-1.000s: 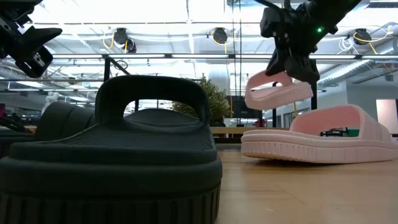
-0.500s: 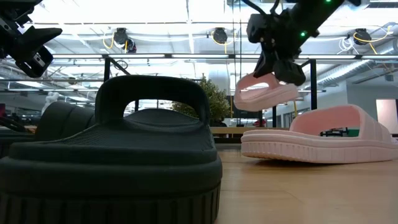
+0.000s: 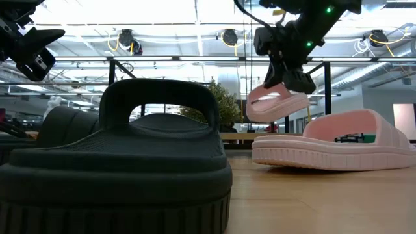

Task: Pick and place slides into the shelf
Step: Put the bottom pink slides on the shelf

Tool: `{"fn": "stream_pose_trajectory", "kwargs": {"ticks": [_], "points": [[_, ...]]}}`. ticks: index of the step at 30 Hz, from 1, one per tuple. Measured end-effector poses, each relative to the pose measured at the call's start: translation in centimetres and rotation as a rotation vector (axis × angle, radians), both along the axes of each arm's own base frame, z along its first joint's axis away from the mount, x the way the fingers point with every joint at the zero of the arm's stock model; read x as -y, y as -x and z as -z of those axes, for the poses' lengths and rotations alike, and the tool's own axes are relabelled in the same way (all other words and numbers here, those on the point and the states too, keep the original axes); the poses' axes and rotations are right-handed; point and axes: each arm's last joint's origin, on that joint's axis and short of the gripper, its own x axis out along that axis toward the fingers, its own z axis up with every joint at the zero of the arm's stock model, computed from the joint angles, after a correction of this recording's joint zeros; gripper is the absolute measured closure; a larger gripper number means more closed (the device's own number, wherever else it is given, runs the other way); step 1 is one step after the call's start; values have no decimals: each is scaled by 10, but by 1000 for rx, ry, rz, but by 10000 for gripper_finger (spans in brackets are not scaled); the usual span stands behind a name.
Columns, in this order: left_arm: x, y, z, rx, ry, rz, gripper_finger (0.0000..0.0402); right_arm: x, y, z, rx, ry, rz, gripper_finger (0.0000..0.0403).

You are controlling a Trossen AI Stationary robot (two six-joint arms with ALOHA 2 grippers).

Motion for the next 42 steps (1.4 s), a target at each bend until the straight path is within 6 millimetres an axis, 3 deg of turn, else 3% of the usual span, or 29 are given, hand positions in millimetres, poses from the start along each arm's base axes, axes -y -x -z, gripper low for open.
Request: {"fn": "stream_pose_trajectory", "kwargs": {"ticks": [11, 42], "points": [[0, 0, 0, 0, 0, 0, 204, 5, 13, 32, -50, 36, -16, 403], [0, 0, 0, 8, -43, -3, 204, 4, 13, 34, -120, 17, -81, 391]]}}
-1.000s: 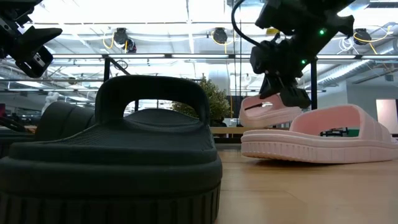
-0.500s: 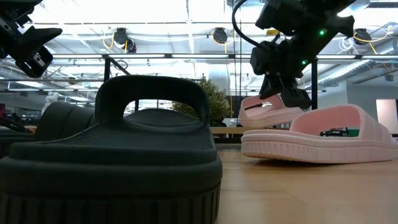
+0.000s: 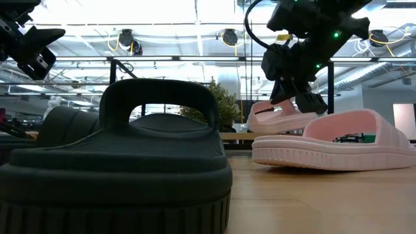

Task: Pick and place slides into the shelf
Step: Put the bottom pink slides on the shelf

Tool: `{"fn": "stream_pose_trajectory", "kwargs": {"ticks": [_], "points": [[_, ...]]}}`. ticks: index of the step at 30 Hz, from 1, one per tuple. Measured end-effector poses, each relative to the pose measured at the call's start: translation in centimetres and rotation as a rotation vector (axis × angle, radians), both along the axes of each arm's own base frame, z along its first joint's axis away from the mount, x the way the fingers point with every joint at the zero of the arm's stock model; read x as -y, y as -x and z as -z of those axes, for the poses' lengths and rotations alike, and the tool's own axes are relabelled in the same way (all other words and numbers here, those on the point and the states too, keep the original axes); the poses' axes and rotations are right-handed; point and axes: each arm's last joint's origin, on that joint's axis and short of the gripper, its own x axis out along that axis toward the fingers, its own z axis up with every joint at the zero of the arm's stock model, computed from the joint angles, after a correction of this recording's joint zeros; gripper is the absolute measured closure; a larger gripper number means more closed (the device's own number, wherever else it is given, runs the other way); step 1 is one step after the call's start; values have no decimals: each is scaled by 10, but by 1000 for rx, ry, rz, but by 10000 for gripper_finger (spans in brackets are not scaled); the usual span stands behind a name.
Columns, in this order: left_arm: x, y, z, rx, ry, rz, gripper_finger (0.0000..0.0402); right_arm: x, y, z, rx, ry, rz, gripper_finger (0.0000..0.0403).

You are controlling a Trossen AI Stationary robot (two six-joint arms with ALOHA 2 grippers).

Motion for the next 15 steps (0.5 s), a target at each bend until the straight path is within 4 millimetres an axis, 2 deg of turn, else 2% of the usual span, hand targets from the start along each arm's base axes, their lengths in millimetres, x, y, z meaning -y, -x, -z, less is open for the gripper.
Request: {"fn": "stream_pose_trajectory", "kwargs": {"ticks": [15], "points": [[0, 0, 0, 0, -1, 0, 204, -1, -2, 0, 38, -13, 9, 373]]}}
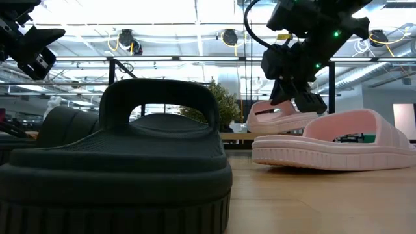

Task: Pick and place slides into the shelf
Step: Put the bottom pink slides on the shelf, then put the pink slides on the shelf

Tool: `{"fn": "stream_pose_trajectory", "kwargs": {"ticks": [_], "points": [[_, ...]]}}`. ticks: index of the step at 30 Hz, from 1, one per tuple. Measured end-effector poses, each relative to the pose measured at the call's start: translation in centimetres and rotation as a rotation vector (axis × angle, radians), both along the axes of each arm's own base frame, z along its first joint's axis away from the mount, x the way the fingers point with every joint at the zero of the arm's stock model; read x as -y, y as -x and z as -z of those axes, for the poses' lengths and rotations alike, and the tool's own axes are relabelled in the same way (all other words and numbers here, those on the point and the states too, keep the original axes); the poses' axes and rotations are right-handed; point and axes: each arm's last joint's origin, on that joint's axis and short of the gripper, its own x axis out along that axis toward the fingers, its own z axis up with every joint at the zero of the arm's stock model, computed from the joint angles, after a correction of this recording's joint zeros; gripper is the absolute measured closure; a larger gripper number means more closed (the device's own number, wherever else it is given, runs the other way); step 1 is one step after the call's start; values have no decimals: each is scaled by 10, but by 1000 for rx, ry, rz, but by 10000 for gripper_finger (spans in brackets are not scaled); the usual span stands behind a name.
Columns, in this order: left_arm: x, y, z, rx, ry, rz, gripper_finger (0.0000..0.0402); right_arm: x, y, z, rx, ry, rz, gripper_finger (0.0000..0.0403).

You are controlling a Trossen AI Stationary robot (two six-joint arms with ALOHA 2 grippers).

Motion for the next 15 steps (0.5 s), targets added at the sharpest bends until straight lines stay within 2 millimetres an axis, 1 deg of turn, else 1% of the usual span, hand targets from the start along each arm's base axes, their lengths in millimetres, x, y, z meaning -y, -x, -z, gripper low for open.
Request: {"fn": "stream_pose_trajectory", "kwargs": {"ticks": [9, 15], "points": [[0, 0, 0, 0, -1, 0, 204, -1, -5, -2, 73, -37, -3, 305], [0, 0, 0, 0, -1, 0, 204, -1, -5, -2, 73, -36, -2, 279]]}}
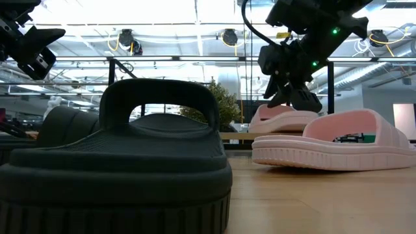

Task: Pick and place slides into the shelf
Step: Put the pink slides on the shelf

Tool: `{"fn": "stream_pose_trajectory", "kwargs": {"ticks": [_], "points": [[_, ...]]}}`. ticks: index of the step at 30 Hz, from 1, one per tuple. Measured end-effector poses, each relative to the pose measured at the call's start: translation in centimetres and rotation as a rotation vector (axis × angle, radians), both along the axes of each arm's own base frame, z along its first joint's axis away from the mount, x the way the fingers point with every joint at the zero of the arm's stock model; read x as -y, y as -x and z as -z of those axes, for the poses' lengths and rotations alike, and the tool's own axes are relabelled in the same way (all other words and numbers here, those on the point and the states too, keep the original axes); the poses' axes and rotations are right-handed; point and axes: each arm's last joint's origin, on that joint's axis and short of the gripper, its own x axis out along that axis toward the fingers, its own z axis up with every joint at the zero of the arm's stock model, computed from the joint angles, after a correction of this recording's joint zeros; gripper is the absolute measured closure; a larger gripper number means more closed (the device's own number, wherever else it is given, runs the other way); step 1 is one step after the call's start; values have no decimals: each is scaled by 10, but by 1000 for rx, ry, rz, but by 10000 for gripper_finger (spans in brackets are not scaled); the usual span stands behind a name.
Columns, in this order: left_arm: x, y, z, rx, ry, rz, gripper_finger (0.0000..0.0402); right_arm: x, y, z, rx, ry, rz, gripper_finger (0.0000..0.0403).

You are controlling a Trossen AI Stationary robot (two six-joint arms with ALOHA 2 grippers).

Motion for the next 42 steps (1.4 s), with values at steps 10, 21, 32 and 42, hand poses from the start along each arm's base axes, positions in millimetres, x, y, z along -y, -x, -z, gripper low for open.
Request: {"fn": "stream_pose_trajectory", "kwargs": {"ticks": [10, 21, 32, 42], "points": [[0, 0, 0, 0, -1, 0, 204, -1, -7, -5, 54, 14, -28, 273], [0, 0, 0, 1, -6, -1, 204, -20, -16, -13, 133, 43, -134, 273], [0, 0, 0, 2, -9, -1, 204, -89, -12, -23, 278, -38, -400, 273], [-1, 0, -6, 43, 41, -27, 204, -175, 22, -42, 497, -82, -640, 273]]}}
